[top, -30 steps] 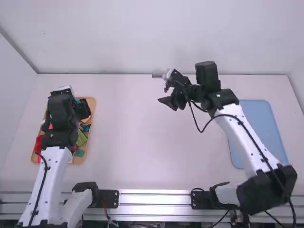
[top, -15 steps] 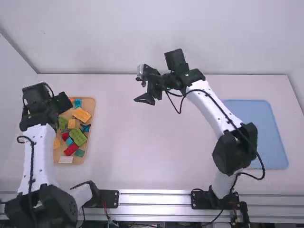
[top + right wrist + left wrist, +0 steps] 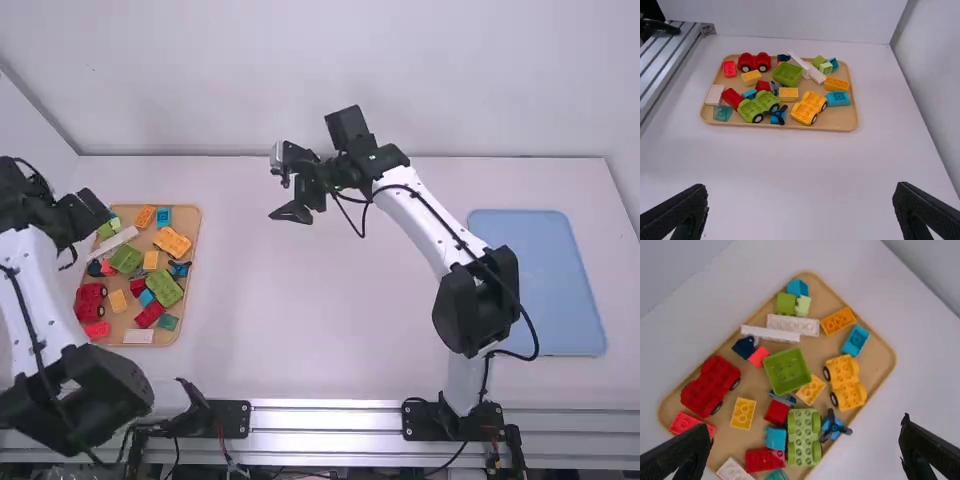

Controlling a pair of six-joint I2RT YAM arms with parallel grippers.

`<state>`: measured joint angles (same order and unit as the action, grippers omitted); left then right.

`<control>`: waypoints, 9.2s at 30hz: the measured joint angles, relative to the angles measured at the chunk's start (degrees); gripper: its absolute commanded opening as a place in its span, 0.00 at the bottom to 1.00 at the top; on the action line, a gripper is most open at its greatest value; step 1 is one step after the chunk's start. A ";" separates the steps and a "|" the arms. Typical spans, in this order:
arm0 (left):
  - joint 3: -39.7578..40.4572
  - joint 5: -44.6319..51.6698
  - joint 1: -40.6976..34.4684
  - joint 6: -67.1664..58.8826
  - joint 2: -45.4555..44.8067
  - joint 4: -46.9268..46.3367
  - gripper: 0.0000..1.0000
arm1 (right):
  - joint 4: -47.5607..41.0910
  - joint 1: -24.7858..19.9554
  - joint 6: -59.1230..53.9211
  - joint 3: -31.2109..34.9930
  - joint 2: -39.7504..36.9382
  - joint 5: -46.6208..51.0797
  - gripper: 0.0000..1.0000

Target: Assemble lego blocks to make yellow taxi

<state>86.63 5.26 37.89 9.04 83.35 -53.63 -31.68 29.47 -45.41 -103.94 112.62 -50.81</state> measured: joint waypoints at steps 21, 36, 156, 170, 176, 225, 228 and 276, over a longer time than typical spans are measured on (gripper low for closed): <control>18.43 -3.08 -18.95 4.61 31.69 -6.12 0.99 | 0.94 0.87 5.46 -0.24 0.00 5.86 0.98; 17.14 -5.57 -18.73 16.94 31.71 -7.19 0.99 | 5.35 -0.87 10.40 1.03 -0.07 11.41 0.98; -22.82 2.25 -66.25 -65.24 24.15 20.52 0.61 | 20.85 -20.15 13.46 48.57 -41.22 0.44 0.99; -26.01 1.09 -66.25 -62.82 24.13 22.43 0.99 | 26.40 -18.12 12.96 48.57 -36.89 -1.14 0.98; -19.34 1.40 -64.08 -59.91 19.32 14.84 0.99 | 32.74 -17.62 14.84 48.57 -34.88 -1.51 0.99; -12.66 -18.01 -1.81 20.87 -8.04 0.98 0.99 | 13.49 4.72 6.51 11.76 -8.00 2.23 0.99; -8.55 -13.11 4.94 16.76 -7.45 -0.96 0.99 | 13.49 4.59 6.27 11.76 -8.00 1.40 0.99; -21.44 -8.26 9.05 -20.37 21.27 14.84 0.59 | 16.59 5.07 13.70 11.76 -8.00 13.75 0.99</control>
<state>65.19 -3.01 46.94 -11.33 104.62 -38.79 -15.09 34.54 -31.70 -92.18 104.62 -37.06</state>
